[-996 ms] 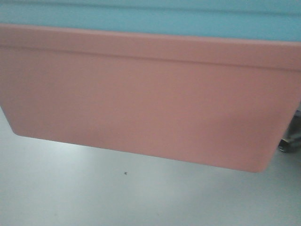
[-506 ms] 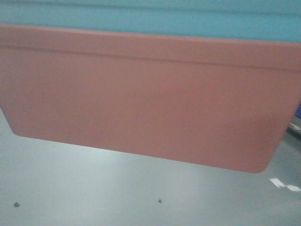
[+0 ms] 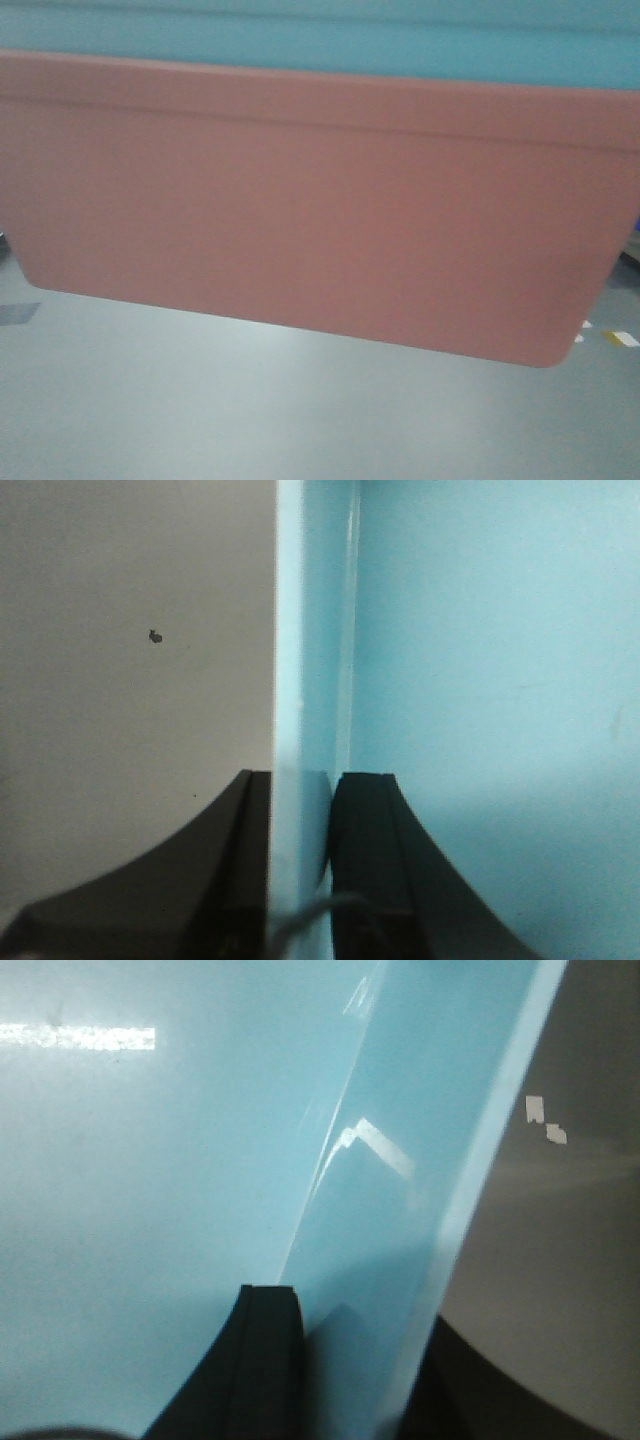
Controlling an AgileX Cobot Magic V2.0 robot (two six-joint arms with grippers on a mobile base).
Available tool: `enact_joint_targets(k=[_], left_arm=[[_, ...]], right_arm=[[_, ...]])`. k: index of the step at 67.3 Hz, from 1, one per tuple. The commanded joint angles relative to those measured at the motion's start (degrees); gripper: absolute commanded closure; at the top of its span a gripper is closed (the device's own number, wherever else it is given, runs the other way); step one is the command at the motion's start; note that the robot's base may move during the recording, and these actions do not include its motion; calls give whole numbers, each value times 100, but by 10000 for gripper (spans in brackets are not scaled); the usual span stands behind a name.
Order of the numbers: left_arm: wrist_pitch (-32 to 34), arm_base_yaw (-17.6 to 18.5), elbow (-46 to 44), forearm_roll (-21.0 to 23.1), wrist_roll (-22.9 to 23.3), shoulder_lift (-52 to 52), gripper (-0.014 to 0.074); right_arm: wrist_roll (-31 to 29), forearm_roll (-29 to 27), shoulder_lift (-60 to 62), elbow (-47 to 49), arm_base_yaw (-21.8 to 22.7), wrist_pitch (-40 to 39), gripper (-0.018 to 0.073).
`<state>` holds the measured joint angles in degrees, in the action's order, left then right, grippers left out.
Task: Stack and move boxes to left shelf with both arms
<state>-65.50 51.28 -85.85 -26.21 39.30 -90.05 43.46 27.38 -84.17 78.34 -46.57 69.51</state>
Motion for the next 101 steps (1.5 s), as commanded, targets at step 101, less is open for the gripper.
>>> enact_joint_targets(k=[101], left_arm=[[1281,238,-287,505,6,191,608]], right_arm=[[-195,-271,164,305,-175,-1099,531]])
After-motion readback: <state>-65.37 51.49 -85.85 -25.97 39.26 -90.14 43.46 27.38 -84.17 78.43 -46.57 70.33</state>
